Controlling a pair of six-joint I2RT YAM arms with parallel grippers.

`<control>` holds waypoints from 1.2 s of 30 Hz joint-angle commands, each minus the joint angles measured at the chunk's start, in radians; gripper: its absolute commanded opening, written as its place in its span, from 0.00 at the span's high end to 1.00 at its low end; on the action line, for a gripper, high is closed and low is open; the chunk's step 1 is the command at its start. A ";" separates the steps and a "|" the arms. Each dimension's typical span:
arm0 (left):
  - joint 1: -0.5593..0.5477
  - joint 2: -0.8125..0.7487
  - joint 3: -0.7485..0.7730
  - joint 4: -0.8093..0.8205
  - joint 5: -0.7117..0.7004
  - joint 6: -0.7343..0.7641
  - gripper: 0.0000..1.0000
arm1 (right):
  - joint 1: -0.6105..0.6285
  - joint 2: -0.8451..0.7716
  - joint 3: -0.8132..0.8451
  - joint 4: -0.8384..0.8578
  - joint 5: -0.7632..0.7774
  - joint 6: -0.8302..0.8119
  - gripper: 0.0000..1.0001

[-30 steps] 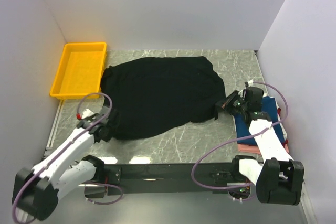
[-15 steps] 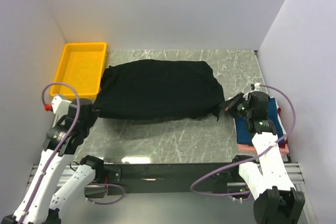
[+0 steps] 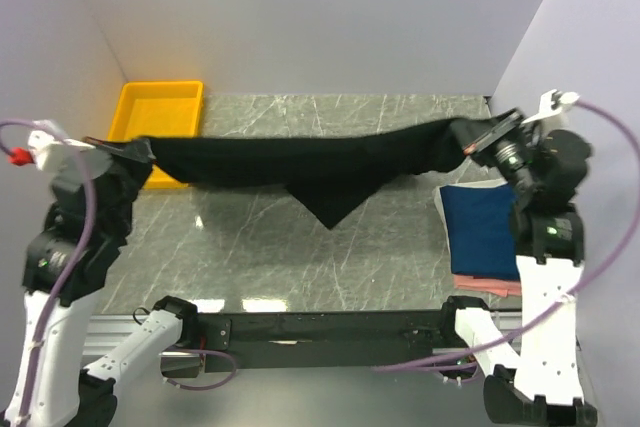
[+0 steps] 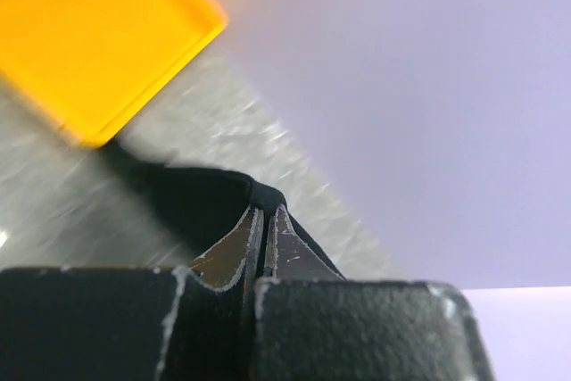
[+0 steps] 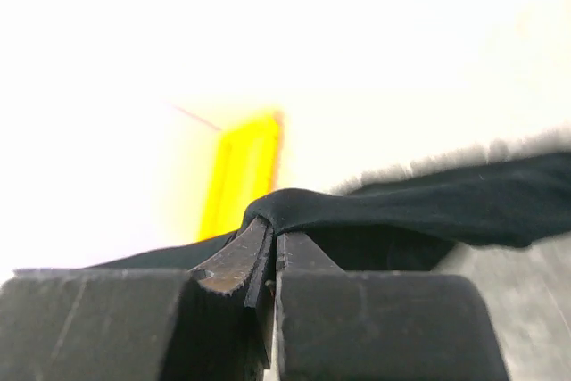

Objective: Fold and stack the t-shirts
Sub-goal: Flatten the tshirt out

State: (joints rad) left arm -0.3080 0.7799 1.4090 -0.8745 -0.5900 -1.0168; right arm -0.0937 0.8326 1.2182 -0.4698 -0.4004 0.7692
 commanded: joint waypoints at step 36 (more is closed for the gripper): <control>0.337 1.138 1.001 0.853 0.507 0.189 1.00 | -0.003 1.067 1.304 0.624 0.046 0.104 1.00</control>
State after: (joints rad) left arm -0.0208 2.0140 2.3554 -0.2131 -0.1707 -0.7982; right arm -0.0895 1.9862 2.4386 -0.0467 -0.3840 0.8566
